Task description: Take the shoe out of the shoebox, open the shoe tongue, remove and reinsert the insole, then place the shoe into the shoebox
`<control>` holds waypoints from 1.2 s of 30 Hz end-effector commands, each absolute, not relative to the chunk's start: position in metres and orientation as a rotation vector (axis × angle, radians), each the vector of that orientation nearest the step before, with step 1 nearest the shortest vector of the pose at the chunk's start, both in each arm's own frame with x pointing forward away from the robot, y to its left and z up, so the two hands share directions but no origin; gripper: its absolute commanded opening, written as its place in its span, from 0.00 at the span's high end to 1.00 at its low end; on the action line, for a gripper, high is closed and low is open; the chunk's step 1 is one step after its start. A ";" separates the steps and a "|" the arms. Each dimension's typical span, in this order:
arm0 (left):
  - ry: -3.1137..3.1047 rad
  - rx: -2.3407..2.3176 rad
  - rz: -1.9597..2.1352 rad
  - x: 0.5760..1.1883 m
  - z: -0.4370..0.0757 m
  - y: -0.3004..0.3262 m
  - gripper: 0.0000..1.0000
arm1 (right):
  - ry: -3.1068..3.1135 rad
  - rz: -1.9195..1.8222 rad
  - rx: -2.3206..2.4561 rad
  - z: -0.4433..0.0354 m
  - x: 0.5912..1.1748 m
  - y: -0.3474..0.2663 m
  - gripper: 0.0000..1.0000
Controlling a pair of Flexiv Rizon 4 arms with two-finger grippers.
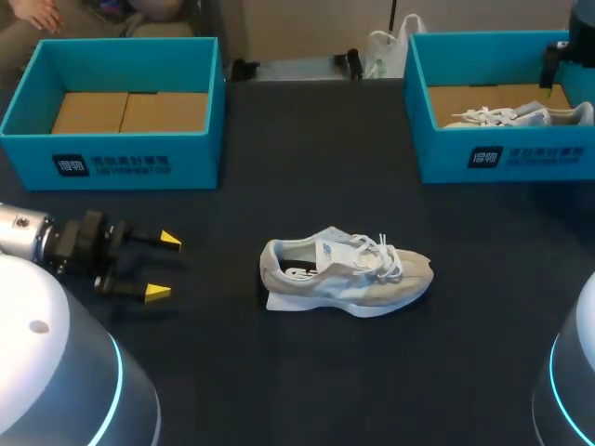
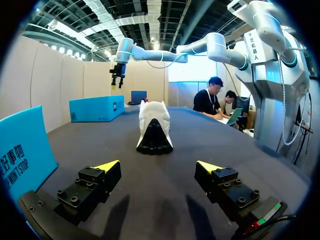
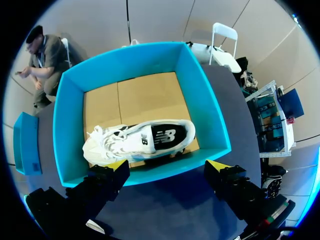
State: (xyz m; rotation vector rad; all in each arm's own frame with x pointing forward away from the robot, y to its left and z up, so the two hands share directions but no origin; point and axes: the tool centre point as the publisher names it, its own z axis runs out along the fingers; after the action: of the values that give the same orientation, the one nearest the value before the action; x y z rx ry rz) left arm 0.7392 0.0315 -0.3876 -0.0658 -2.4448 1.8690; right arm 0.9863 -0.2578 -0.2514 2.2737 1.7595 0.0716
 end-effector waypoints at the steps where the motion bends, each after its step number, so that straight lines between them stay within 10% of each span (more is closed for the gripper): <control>1: -2.447 -0.064 1.867 0.739 -0.388 0.031 0.00 | 1.758 0.073 2.274 -0.251 0.986 -0.258 0.00; 36: -2.457 0.024 1.888 0.736 -0.394 -0.079 0.00 | 1.758 0.073 2.274 -0.251 0.986 -0.258 0.00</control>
State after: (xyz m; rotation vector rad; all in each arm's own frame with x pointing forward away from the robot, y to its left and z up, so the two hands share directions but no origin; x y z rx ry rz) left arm 0.7351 -0.0686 -0.3919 0.0156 -2.4468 1.8909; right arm 0.9863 -0.2578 -0.2514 2.2737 1.7595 0.0715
